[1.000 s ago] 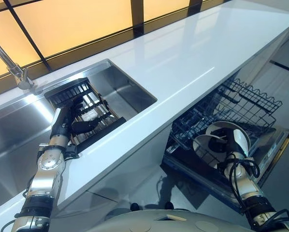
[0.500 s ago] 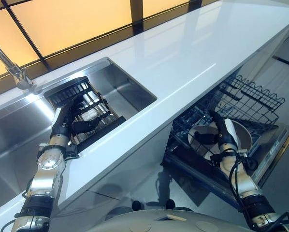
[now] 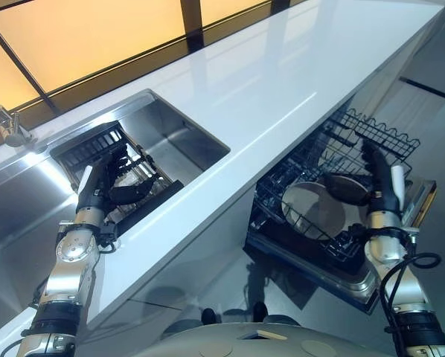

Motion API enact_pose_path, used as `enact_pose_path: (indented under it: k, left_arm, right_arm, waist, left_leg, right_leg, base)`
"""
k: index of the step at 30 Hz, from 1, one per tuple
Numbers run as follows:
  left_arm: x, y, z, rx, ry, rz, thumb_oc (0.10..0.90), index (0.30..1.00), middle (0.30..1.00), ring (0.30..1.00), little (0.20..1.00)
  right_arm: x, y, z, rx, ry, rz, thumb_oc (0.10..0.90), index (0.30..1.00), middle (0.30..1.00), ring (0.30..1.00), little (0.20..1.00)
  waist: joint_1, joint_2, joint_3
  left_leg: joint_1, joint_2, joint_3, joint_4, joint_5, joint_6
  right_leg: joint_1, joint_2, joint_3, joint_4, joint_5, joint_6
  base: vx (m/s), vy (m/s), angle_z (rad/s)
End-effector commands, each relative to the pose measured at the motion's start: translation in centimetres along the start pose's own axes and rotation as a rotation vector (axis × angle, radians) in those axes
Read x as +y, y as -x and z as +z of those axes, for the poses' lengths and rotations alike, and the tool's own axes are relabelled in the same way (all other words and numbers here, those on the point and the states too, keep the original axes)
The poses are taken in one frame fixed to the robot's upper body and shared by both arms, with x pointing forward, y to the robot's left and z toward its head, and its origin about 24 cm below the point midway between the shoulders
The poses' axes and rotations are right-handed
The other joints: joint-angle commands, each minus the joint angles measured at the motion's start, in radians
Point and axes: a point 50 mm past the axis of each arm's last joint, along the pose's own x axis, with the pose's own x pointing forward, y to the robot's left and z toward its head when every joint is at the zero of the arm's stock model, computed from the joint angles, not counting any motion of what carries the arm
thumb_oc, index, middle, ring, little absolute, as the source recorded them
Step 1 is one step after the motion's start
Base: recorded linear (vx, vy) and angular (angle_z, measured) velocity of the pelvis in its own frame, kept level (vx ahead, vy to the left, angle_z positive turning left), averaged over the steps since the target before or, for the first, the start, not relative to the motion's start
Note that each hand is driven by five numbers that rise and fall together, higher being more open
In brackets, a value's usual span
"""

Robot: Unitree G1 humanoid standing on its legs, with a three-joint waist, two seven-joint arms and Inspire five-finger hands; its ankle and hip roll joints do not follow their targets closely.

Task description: Pick up plates and place into dishwasher.

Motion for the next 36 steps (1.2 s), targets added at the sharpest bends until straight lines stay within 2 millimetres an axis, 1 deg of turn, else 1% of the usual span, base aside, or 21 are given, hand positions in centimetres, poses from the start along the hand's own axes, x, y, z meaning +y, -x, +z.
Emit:
enact_pose_path:
  k: [1,2,4,6,7,9,12,13,16,18,19,21,22,26,29,31,33,34,36]
  left_arm:
    - [0.3,0.5,-0.9,0.009,-0.025,0.012,0.800,0.900,0.900,0.900,0.900]
    - [0.3,0.5,-0.9,0.009,-0.024,0.013,0.800,0.900,0.900,0.900,0.900]
    - [0.4,0.8,-0.9,0.012,-0.023,0.014,0.800,0.900,0.900,0.900,0.900]
    - [0.4,0.9,-1.1,0.014,-0.022,0.014,0.800,0.900,0.900,0.900,0.900]
    - [0.4,0.9,-1.1,0.014,-0.023,0.014,0.800,0.900,0.900,0.900,0.900]
    - [0.3,0.7,-1.0,0.013,-0.024,0.011,0.800,0.900,0.900,0.900,0.900]
    - [0.2,0.6,-1.0,0.012,-0.025,0.010,0.800,0.900,0.900,0.900,0.900]
    - [0.0,0.5,-1.0,0.010,-0.026,0.011,0.800,0.900,0.900,0.900,0.900]
    - [-0.1,0.5,-1.0,0.009,-0.026,0.010,0.800,0.900,0.900,0.900,0.900]
    - [-0.2,0.4,-1.1,0.011,-0.028,0.010,0.800,0.900,0.900,0.900,0.900]
    - [-0.3,0.4,-1.2,0.013,-0.029,0.011,0.800,0.900,0.900,0.900,0.900]
    - [-0.2,0.5,-1.2,0.013,-0.026,0.013,0.800,0.900,0.900,0.900,0.900]
    - [-0.2,0.5,-1.3,0.015,-0.026,0.013,0.800,0.900,0.900,0.900,0.900]
    - [-0.3,0.6,-1.4,0.011,-0.022,0.013,0.800,0.900,0.900,0.900,0.900]
    - [-0.3,0.6,-1.3,0.009,-0.020,0.014,0.800,0.900,0.900,0.900,0.900]
    - [-0.4,0.6,-1.4,0.007,-0.017,0.015,0.800,0.900,0.900,0.900,0.900]
    - [-0.4,0.7,-1.3,0.007,-0.017,0.013,0.800,0.900,0.900,0.900,0.900]
    - [-0.6,0.7,-1.4,0.007,-0.017,0.014,0.800,0.900,0.900,0.900,0.900]
    - [-0.8,0.6,-1.4,0.010,-0.008,0.018,0.800,0.900,0.900,0.900,0.900]
  right_arm:
    - [-2.6,-2.1,5.2,-0.253,-0.238,-0.187,0.800,0.900,0.900,0.900,0.900]
    - [-2.6,-2.1,4.9,-0.236,-0.251,-0.193,0.800,0.900,0.900,0.900,0.900]
    - [-2.8,-1.7,3.4,-0.159,-0.371,-0.233,0.800,0.900,0.900,0.900,0.900]
    - [-2.5,-1.4,2.2,-0.105,-0.403,-0.251,0.800,0.900,0.900,0.900,0.900]
    - [-2.4,-1.3,1.9,-0.088,-0.413,-0.252,0.800,0.900,0.900,0.900,0.900]
    - [-1.7,-1.1,0.6,0.001,-0.424,-0.239,0.800,0.900,0.900,0.900,0.900]
    - [-0.9,-1.0,-0.5,0.086,-0.447,-0.222,0.800,0.900,0.900,0.900,0.900]
    - [-0.1,-0.7,-1.5,0.148,-0.452,-0.201,0.800,0.900,0.900,0.900,0.900]
    - [1.0,-0.2,-2.5,0.217,-0.469,-0.156,0.800,0.900,0.900,0.900,0.900]
    - [1.9,0.4,-3.4,0.273,-0.490,-0.132,0.800,0.900,0.900,0.900,0.900]
    - [2.5,0.8,-4.1,0.330,-0.507,-0.116,0.800,0.900,0.900,0.900,0.900]
    - [2.9,1.2,-4.8,0.369,-0.522,-0.108,0.800,0.900,0.900,0.900,0.900]
    - [3.2,1.5,-5.4,0.402,-0.529,-0.102,0.800,0.900,0.900,0.900,0.900]
    - [4.1,3.1,-7.4,0.533,-0.545,-0.105,0.800,0.900,0.900,0.900,0.900]
    - [4.5,4.2,-8.7,0.635,-0.569,-0.135,0.800,0.900,0.900,0.900,0.900]
    - [4.7,5.0,-9.7,0.705,-0.608,-0.197,0.800,0.900,0.900,0.900,0.900]
    - [4.8,5.4,-10.0,0.726,-0.635,-0.257,0.800,0.900,0.900,0.900,0.900]
    - [4.7,5.7,-10.1,0.731,-0.656,-0.321,0.800,0.900,0.900,0.900,0.900]
    - [4.7,6.1,-10.2,0.734,-0.654,-0.373,0.800,0.900,0.900,0.900,0.900]
  waist:
    - [-0.019,-0.027,-0.024]
    - [-0.020,-0.027,-0.025]
    - [-0.022,-0.025,-0.025]
    - [-0.020,-0.024,-0.025]
    - [-0.020,-0.023,-0.024]
    - [-0.018,-0.023,-0.022]
    - [-0.016,-0.023,-0.020]
    - [-0.014,-0.024,-0.020]
    - [-0.008,-0.023,-0.020]
    - [-0.005,-0.023,-0.018]
    - [-0.005,-0.023,-0.019]
    - [-0.002,-0.023,-0.018]
    - [-0.002,-0.022,-0.018]
    - [0.002,-0.022,-0.017]
    - [0.005,-0.022,-0.017]
    - [0.007,-0.022,-0.015]
    - [0.008,-0.020,-0.014]
    - [0.008,-0.019,-0.015]
    - [0.006,-0.014,-0.016]
  left_leg:
    - [-0.024,-0.024,0.062,0.008,-0.047,-0.002]
    - [-0.024,-0.024,0.062,0.008,-0.047,-0.002]
    - [-0.025,-0.024,0.063,0.007,-0.046,0.000]
    - [-0.024,-0.024,0.066,0.009,-0.046,0.002]
    - [-0.024,-0.024,0.067,0.009,-0.046,0.002]
    - [-0.024,-0.025,0.065,0.009,-0.046,0.003]
    - [-0.022,-0.025,0.063,0.008,-0.045,0.003]
    - [-0.022,-0.026,0.063,0.008,-0.045,0.002]
    - [-0.022,-0.026,0.062,0.007,-0.043,0.001]
    - [-0.023,-0.026,0.060,0.007,-0.042,0.000]
    - [-0.018,-0.027,0.058,0.007,-0.052,-0.001]
    - [-0.024,-0.027,0.058,0.007,-0.042,-0.002]
    - [-0.018,-0.027,0.055,0.007,-0.051,-0.003]
    - [-0.020,-0.027,0.050,0.007,-0.049,-0.004]
    - [-0.022,-0.029,0.047,0.007,-0.048,-0.003]
    - [-0.022,-0.030,0.044,0.007,-0.047,-0.003]
    - [-0.021,-0.030,0.042,0.007,-0.047,-0.003]
    - [-0.022,-0.031,0.040,0.007,-0.047,-0.002]
    - [-0.024,-0.033,0.038,0.007,-0.045,-0.001]
  right_leg:
    - [-0.041,0.017,-0.004,0.092,-0.039,0.068]
    - [-0.042,0.017,-0.003,0.092,-0.039,0.068]
    - [-0.042,0.016,-0.004,0.091,-0.038,0.068]
    - [-0.041,0.015,-0.005,0.093,-0.040,0.067]
    - [-0.041,0.015,-0.005,0.094,-0.040,0.066]
    - [-0.041,0.015,-0.008,0.095,-0.040,0.065]
    - [-0.039,0.014,-0.013,0.094,-0.040,0.063]
    - [-0.037,0.012,-0.019,0.093,-0.040,0.063]
    - [-0.034,0.012,-0.027,0.090,-0.039,0.061]
    - [-0.033,0.010,-0.032,0.090,-0.040,0.060]
    - [-0.027,0.010,-0.035,0.089,-0.048,0.062]
    - [-0.032,0.009,-0.037,0.089,-0.040,0.059]
    - [-0.024,0.009,-0.040,0.088,-0.049,0.061]
    - [-0.025,0.008,-0.045,0.090,-0.051,0.059]
    - [-0.025,0.009,-0.047,0.091,-0.052,0.057]
    - [-0.023,0.009,-0.049,0.089,-0.050,0.056]
    - [-0.023,0.009,-0.048,0.089,-0.050,0.055]
    - [-0.022,0.010,-0.047,0.088,-0.049,0.054]
    - [-0.023,0.009,-0.044,0.086,-0.046,0.054]
  base:
    - [-0.01,0.009,-0.05]
    - [-0.01,0.008,-0.08]
    - [-0.01,0.008,-0.11]
    - [0.00,0.004,-0.07]
    - [0.00,0.001,-0.04]
    - [0.00,0.000,0.00]
    - [0.00,0.000,0.00]
    - [0.00,0.000,0.00]
    - [0.00,0.000,0.00]
    - [0.00,0.000,0.00]
    - [0.00,0.000,0.00]
    - [0.00,0.000,0.00]
    - [0.04,0.005,0.01]
    - [0.00,0.001,0.04]
    - [0.00,0.001,0.02]
    - [0.00,0.000,0.04]
    - [0.00,0.000,0.00]
    - [0.00,0.000,0.00]
    - [0.00,0.024,0.05]
